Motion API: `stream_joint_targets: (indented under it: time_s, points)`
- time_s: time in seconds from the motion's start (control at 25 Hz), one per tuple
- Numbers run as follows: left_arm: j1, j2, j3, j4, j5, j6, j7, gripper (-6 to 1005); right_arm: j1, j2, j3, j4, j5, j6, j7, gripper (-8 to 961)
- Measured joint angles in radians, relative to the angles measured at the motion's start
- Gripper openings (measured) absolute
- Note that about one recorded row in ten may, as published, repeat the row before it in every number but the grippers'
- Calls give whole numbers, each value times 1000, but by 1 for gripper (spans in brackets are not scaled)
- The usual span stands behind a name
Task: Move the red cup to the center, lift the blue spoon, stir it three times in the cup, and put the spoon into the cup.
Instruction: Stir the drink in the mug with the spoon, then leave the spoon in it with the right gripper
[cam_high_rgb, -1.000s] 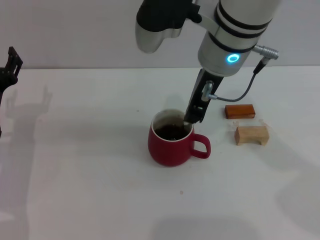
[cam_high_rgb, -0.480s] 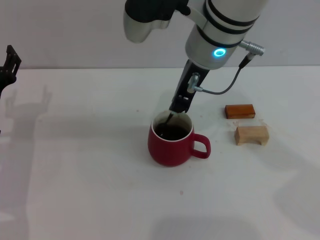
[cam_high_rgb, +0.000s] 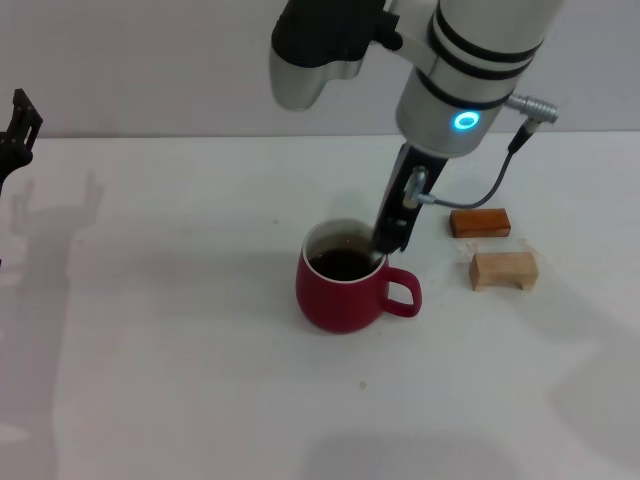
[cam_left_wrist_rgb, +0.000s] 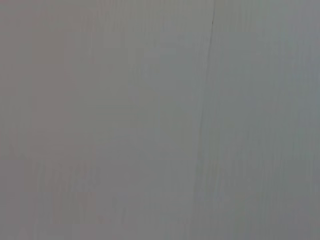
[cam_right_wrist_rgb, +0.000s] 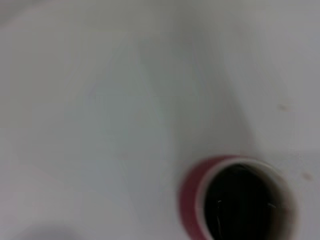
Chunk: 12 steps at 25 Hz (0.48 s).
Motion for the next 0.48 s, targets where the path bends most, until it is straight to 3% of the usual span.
stream_joint_targets:
  time_s: [0.48]
  points:
    - [1,0,0,0,-2,4,0,840,6,2,-1,-9,0,-130,4,212]
